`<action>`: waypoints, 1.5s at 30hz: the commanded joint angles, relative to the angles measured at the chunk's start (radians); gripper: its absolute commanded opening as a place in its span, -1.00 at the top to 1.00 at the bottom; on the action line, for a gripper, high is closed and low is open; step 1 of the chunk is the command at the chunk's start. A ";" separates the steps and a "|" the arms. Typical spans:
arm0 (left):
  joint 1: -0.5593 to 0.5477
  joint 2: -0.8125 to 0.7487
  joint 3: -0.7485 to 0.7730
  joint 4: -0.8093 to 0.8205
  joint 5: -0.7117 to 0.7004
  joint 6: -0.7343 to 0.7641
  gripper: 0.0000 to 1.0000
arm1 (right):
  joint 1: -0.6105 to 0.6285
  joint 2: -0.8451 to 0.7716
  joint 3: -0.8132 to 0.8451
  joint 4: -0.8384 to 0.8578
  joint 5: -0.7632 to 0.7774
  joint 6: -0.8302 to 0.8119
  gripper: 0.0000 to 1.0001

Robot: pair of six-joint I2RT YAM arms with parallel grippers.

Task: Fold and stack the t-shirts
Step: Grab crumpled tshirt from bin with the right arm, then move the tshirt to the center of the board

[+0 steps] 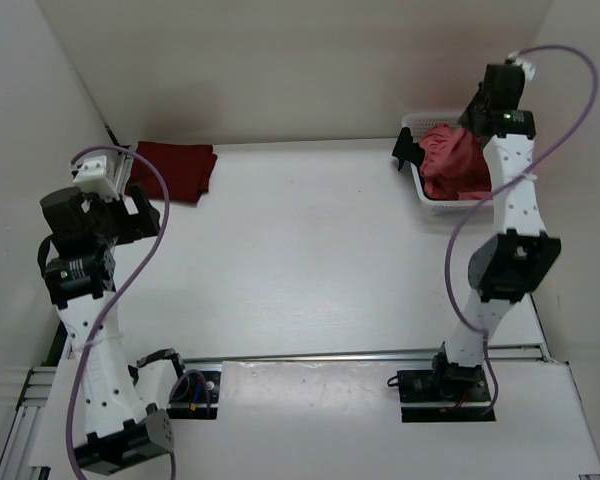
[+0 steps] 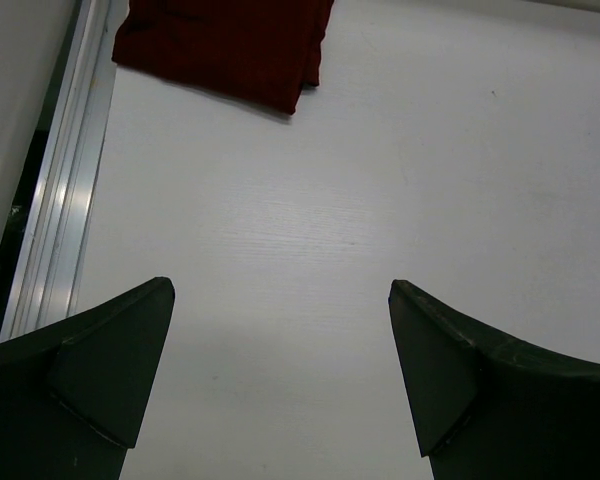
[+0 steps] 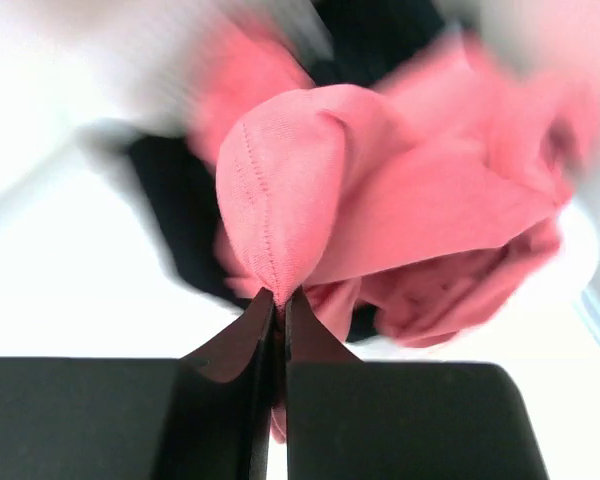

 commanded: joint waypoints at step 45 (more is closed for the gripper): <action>0.005 0.031 0.106 -0.089 0.013 0.000 -1.00 | 0.386 0.027 0.195 -0.103 -0.587 0.109 -1.00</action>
